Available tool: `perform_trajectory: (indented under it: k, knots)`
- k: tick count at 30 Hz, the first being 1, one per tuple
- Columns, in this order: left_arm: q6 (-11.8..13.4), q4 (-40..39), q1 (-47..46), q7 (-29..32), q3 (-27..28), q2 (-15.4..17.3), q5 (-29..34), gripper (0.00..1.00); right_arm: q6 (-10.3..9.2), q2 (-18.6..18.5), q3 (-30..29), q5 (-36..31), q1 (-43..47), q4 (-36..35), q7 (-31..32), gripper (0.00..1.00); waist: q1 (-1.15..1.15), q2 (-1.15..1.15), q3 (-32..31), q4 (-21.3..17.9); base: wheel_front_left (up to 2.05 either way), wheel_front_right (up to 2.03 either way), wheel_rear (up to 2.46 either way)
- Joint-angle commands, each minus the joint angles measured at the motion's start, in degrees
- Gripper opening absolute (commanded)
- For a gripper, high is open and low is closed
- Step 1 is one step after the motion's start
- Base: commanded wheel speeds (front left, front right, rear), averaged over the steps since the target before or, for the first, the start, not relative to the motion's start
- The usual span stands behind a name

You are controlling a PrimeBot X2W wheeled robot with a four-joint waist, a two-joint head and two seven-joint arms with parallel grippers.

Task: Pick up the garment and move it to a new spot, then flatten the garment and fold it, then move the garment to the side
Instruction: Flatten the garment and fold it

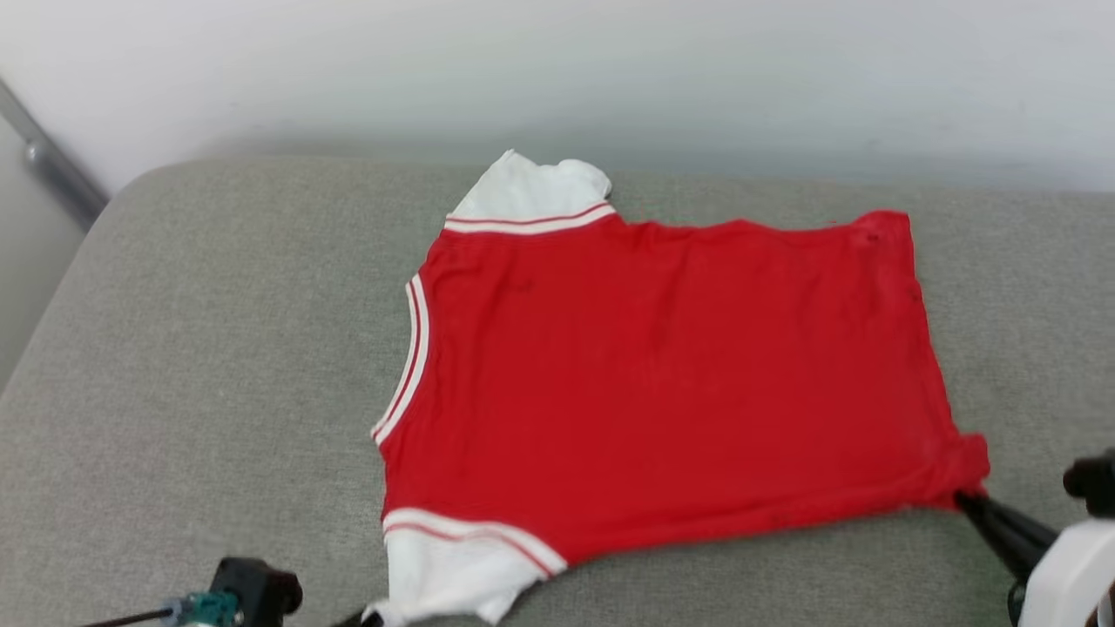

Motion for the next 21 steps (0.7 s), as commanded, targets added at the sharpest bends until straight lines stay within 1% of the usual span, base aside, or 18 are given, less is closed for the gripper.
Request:
perform_trajectory:
  k: [1, 5, 8, 11, 13, 18, 21]
  knots:
    - [0.14, -0.65, 1.63, 1.00, -0.45, 1.05, -0.91, 0.00, -0.06, -0.06, -0.92, 1.05, 2.79, -1.65, 0.98, 0.00, 0.02, 0.00, -0.62, -0.53, 0.00, 0.00, 0.00]
    - [0.17, -2.32, 3.37, 1.34, -0.41, 2.14, -2.18, 0.00, -0.06, 0.04, -3.05, 1.57, 7.75, -6.30, 2.85, 0.00, 0.02, 0.00, -1.05, -1.13, 0.00, 0.00, 0.00]
    - [0.02, -3.04, 3.37, 0.07, 0.35, 2.30, -2.26, 0.00, -0.06, 1.06, -5.03, 1.56, 10.22, -8.56, 3.48, 0.00, 0.02, 0.00, -1.18, -1.66, 0.00, 0.00, 0.00]
    - [0.53, -3.36, 2.72, -0.67, 1.65, 2.79, -2.41, 0.00, -0.05, 2.08, -6.58, 2.08, 11.11, -10.14, 4.85, 0.00, 0.02, 0.00, -0.91, -2.44, 0.00, 0.00, 0.00]
    - [0.26, -3.67, 1.81, -1.29, 2.34, 3.15, -1.98, 0.00, -0.05, 2.60, -7.49, 2.92, 10.93, -11.14, 5.71, 0.00, 0.02, 0.00, -0.35, -2.93, 0.00, 0.00, 0.00]
    - [-0.10, -4.96, -2.26, -3.09, 5.20, 3.74, -0.62, 0.00, -0.05, 1.92, -8.60, 3.14, 8.44, -13.40, 7.41, 0.00, 0.02, 0.00, 2.23, -3.78, 0.00, 0.00, 0.00]
    - [-0.51, -5.37, -5.45, -3.12, 6.60, 3.93, 0.21, 0.00, -0.05, 1.43, -8.42, 2.65, 6.55, -14.38, 8.43, 0.00, 0.02, 0.00, 4.15, -4.25, 0.00, 0.00, 0.00]
